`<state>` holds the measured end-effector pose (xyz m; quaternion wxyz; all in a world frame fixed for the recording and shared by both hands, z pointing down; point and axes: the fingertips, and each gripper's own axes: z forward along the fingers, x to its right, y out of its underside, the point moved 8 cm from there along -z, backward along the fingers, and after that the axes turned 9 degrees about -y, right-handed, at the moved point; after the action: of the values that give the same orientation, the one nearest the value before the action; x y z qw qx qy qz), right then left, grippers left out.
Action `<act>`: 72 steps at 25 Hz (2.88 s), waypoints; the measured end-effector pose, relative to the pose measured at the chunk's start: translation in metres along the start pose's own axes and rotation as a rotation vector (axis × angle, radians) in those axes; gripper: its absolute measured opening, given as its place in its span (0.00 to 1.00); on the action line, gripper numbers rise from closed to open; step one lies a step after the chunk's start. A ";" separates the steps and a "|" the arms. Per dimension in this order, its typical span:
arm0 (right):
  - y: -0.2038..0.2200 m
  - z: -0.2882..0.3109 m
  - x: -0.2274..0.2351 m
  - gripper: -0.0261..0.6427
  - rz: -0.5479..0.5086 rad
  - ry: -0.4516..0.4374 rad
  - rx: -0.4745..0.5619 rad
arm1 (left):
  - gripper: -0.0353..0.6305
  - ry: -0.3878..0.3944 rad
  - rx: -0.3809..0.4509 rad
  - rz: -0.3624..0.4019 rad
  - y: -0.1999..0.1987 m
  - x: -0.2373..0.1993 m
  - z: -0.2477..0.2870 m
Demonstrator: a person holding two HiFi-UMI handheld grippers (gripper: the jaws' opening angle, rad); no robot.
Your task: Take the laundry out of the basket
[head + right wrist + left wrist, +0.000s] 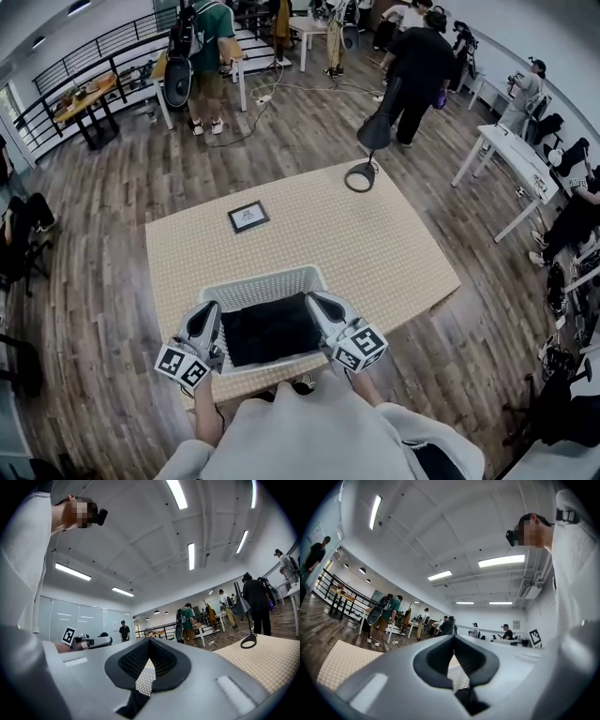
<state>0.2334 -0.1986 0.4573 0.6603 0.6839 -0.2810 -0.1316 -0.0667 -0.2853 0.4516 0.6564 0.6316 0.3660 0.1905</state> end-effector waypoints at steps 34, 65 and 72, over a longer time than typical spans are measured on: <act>0.028 0.041 -0.009 0.04 -0.070 0.003 -0.273 | 0.07 -0.053 -0.140 0.006 0.015 -0.057 -0.015; 0.241 0.141 0.017 0.93 -0.686 -0.787 -1.697 | 0.07 -0.282 -0.022 -0.049 0.015 -0.103 -0.083; 0.294 0.135 0.015 0.93 -0.556 -0.822 -1.801 | 0.07 -0.316 -0.023 -0.057 0.017 -0.112 -0.102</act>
<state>0.1090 -0.3099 0.7351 0.7273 -0.1220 -0.1139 -0.6657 -0.2107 -0.2927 0.5018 0.7183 0.6353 0.2738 0.0742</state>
